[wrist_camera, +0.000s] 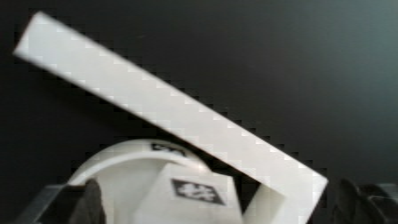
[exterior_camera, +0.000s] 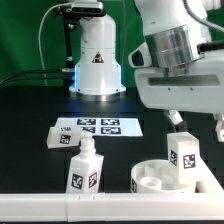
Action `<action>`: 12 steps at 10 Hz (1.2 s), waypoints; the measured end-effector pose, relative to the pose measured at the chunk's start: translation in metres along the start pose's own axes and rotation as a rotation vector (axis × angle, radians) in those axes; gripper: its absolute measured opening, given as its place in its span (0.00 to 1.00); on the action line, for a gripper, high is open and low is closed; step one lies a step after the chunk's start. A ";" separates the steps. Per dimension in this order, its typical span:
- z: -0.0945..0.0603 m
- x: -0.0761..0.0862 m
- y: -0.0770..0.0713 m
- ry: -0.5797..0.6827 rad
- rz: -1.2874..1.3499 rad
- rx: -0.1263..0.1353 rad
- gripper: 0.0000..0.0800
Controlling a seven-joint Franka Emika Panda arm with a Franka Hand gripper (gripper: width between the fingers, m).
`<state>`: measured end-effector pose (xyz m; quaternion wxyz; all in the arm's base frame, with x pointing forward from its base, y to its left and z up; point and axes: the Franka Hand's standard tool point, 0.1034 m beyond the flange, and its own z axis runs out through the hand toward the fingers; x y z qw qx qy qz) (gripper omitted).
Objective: Assemble stool
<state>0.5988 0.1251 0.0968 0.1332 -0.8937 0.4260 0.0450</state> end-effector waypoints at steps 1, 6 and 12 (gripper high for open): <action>-0.006 0.006 0.004 0.023 -0.217 -0.031 0.81; -0.001 0.011 0.008 0.049 -0.712 -0.090 0.81; 0.018 0.029 0.005 0.163 -1.195 -0.173 0.81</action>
Offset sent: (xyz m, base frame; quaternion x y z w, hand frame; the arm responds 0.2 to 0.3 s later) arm 0.0000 0.0000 0.0000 0.0000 0.0000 -0.1938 0.9810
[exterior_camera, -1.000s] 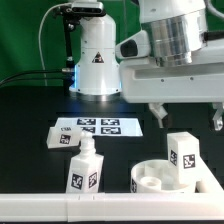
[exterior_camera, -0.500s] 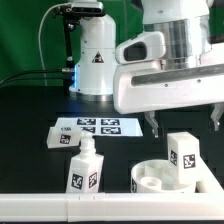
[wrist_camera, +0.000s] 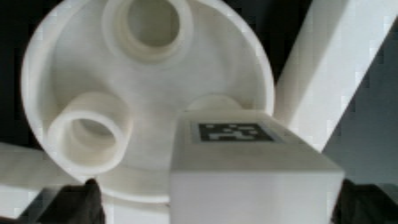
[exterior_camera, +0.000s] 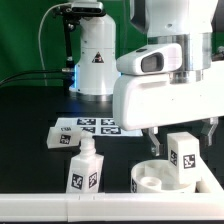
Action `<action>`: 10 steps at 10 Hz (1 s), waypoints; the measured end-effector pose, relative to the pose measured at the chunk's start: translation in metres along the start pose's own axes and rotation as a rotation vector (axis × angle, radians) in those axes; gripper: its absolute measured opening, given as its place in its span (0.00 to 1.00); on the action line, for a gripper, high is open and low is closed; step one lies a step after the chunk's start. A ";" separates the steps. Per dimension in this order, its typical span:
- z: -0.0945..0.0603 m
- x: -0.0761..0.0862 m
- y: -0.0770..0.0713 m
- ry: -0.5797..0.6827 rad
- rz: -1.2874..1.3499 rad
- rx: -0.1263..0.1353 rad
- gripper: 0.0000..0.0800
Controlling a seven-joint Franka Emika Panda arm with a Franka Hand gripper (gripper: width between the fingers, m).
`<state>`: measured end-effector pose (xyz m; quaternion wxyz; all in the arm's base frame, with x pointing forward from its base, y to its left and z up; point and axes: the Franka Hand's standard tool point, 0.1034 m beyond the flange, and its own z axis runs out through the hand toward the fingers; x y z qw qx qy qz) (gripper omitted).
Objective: Assemble stool
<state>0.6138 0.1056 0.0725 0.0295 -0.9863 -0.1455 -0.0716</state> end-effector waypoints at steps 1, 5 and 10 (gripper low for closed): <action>0.000 0.000 0.000 0.000 0.017 0.000 0.81; 0.001 -0.001 0.000 -0.002 0.172 0.002 0.42; 0.000 0.006 -0.010 0.029 0.818 0.029 0.42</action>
Offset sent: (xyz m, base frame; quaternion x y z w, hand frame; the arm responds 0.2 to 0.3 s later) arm 0.0000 0.0000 0.0000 0.0000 0.0000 0.1296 0.9916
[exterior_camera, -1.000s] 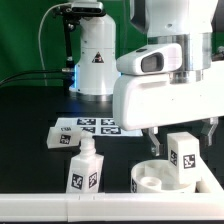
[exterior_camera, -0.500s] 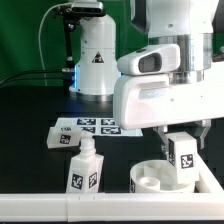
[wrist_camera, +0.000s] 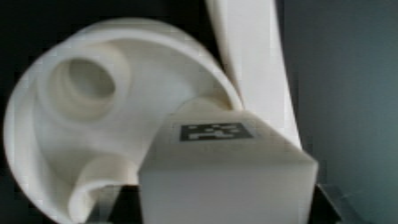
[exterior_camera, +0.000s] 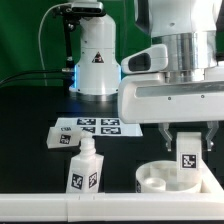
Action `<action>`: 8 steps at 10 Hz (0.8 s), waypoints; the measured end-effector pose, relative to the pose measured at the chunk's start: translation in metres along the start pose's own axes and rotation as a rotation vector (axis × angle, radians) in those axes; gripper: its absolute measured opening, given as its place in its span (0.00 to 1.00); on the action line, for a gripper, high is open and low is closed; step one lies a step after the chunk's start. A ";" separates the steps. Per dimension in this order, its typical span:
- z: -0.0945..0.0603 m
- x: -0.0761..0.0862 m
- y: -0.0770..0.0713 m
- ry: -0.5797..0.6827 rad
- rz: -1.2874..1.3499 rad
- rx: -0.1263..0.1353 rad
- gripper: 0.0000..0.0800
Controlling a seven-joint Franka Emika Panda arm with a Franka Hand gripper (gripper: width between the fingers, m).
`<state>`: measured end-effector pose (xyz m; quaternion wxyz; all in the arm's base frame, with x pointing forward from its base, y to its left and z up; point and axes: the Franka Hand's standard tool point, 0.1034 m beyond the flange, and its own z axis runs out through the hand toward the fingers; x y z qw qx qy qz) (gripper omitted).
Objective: Assemble stool
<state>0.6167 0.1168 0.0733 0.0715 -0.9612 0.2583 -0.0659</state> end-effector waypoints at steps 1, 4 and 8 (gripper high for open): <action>0.000 0.001 0.000 0.012 0.155 0.007 0.42; -0.002 0.003 -0.001 0.011 0.300 0.017 0.42; -0.004 0.003 -0.014 -0.032 1.042 0.043 0.42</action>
Offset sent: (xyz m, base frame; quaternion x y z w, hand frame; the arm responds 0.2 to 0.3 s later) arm 0.0000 0.0000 0.0000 0.0000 0.0000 0.1938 0.9810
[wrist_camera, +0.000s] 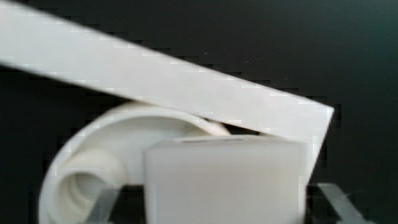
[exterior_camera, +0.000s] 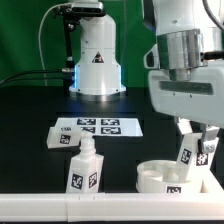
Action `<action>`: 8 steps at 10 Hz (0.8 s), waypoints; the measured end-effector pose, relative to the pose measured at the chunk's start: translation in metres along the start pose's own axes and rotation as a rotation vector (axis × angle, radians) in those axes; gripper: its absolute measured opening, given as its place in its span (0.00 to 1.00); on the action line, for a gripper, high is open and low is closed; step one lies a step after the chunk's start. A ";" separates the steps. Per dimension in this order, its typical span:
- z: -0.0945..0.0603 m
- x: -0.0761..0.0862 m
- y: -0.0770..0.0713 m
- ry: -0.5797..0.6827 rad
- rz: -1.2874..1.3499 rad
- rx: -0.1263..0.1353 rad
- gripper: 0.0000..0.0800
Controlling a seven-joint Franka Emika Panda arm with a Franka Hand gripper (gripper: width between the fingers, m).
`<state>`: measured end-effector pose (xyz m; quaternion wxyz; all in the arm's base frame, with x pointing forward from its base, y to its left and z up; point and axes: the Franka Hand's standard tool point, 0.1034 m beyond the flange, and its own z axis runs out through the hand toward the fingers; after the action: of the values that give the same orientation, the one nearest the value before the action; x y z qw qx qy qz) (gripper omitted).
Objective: Assemble stool
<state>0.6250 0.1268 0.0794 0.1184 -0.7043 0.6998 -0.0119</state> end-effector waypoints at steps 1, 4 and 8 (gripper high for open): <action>-0.001 0.002 -0.005 -0.020 0.200 0.013 0.42; -0.001 0.006 -0.007 -0.037 0.290 0.035 0.42; -0.007 0.007 -0.010 -0.036 0.098 0.045 0.80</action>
Offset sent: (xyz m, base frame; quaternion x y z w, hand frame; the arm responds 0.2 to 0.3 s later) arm 0.0000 0.0000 0.0000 0.0000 0.0000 0.0000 1.0000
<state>0.6341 0.1190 0.0866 0.1471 -0.6665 0.7308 -0.0091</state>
